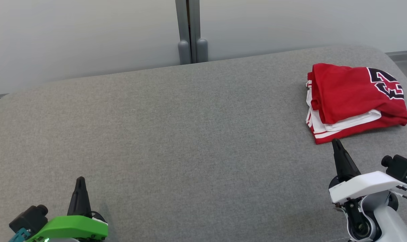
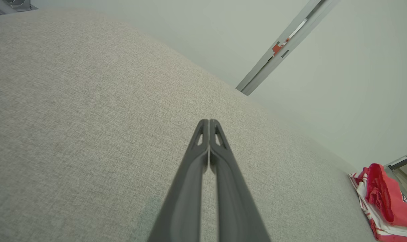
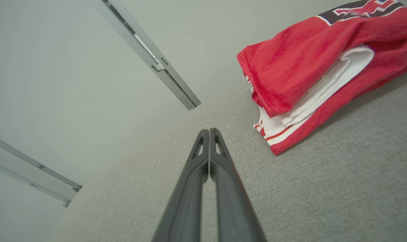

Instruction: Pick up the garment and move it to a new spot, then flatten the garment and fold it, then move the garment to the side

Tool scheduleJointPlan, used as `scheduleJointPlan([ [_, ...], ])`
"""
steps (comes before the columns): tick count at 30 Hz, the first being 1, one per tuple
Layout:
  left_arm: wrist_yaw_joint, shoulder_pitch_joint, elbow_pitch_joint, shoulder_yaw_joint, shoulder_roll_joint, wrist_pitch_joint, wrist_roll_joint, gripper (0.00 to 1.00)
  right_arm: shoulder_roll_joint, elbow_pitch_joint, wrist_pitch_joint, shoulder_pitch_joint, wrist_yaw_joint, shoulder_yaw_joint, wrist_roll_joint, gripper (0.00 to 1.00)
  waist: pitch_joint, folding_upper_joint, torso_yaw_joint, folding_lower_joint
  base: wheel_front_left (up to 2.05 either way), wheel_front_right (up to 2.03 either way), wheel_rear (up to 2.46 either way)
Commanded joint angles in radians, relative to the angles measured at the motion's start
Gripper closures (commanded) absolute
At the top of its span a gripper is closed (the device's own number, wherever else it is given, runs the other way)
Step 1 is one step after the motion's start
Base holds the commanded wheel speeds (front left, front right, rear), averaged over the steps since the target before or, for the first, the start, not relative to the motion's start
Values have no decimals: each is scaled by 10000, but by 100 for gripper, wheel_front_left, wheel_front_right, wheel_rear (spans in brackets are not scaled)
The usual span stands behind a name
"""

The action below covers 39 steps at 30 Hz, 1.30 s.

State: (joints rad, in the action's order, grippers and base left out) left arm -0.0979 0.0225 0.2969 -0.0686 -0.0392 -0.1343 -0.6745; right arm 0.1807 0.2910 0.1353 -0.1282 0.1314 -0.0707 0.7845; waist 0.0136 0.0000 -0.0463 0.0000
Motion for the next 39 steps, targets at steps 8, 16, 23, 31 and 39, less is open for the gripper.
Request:
scheduleJointPlan([
  [8, -92, 398, -208, -114, -70, 332, -1343, 100, -127, -207, -363, -56, -4, 323, 1201, 100, -9, 0, 41, 0, 0, 0, 0],
  [16, -127, 481, -256, -158, -81, 609, -2362, 100, -273, -248, -630, -20, -4, 520, 2089, 100, -18, 0, 78, 0, 0, 0, 0],
  [23, -158, 532, -288, -192, -88, 824, -3170, 100, -390, -278, -847, 10, -5, 679, 2804, 100, -25, 0, 111, 0, 0, 0, 0],
  [31, -180, 595, -323, -231, -96, 1063, -4060, 100, -527, -310, -1088, 44, -6, 850, 3596, 100, -34, 0, 149, 0, 0, 0, 0],
  [39, -207, 658, -357, -269, -104, 1289, -4880, 100, -641, -339, -1310, 69, -5, 1013, 4312, 100, -42, 0, 187, 0, 0, 0, 0],
])
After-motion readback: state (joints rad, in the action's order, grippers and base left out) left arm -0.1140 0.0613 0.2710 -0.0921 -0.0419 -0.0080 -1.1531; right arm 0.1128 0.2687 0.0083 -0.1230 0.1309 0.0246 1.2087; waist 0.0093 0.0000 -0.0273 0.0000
